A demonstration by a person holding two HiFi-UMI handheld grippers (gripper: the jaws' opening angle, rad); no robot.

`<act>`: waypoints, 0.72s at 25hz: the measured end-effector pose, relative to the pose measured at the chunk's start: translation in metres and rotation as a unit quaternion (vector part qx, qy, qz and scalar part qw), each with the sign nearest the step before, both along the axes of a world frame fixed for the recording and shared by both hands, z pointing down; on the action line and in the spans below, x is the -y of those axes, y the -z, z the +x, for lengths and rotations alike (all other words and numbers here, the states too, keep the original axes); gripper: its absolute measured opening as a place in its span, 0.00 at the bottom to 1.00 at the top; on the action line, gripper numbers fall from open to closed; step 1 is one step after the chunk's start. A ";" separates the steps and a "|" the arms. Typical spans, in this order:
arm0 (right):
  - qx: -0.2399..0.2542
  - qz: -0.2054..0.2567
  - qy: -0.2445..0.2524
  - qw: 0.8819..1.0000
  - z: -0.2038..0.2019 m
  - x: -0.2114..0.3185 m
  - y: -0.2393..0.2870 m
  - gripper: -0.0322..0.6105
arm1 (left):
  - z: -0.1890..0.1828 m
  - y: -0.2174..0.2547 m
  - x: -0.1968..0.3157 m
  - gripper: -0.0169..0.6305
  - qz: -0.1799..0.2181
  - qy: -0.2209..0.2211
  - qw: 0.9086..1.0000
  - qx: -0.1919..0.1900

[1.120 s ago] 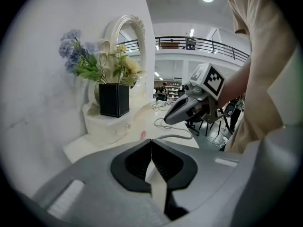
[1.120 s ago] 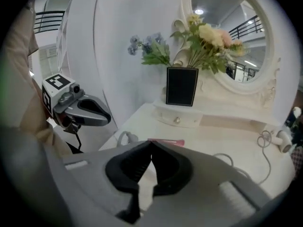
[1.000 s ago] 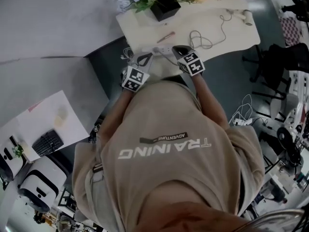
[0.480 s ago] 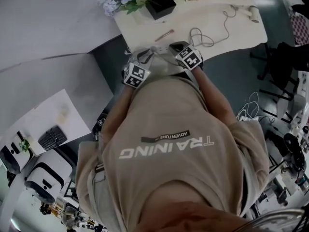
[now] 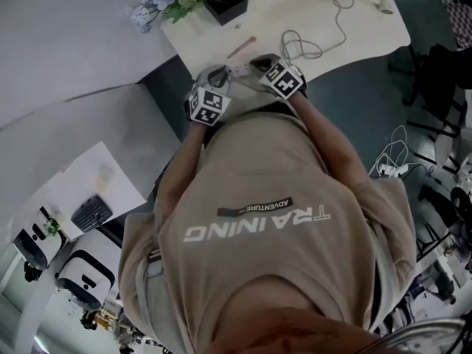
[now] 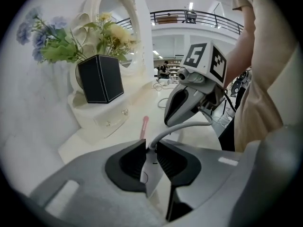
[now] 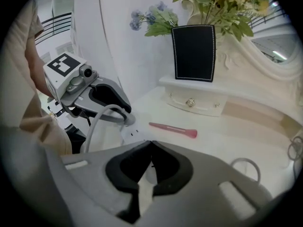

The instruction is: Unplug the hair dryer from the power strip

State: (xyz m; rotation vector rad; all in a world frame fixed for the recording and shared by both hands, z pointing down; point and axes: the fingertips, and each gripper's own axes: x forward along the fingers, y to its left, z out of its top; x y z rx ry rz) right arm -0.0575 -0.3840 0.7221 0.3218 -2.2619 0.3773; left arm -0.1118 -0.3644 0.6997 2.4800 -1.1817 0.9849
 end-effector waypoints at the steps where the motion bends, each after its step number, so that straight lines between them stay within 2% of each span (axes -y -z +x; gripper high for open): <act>1: 0.000 0.002 0.003 1.000 0.000 -0.001 0.000 0.06 | 0.000 0.000 0.001 0.14 -0.001 0.004 1.000 -0.002; 5: 0.012 0.000 0.009 1.000 0.002 -0.001 0.001 0.06 | -0.001 0.001 0.005 0.13 -0.024 0.037 0.999 -0.030; 8: 0.014 0.007 0.018 1.000 0.002 -0.001 0.002 0.06 | -0.001 -0.001 0.004 0.12 -0.032 0.038 0.999 -0.021; 11: 0.012 0.010 0.025 1.000 0.005 -0.004 0.002 0.06 | 0.002 0.002 0.002 0.12 -0.020 0.036 0.999 -0.008; 18: 0.008 0.011 0.032 0.999 0.004 -0.002 0.001 0.06 | 0.001 0.035 0.003 0.12 0.011 0.067 0.997 -0.043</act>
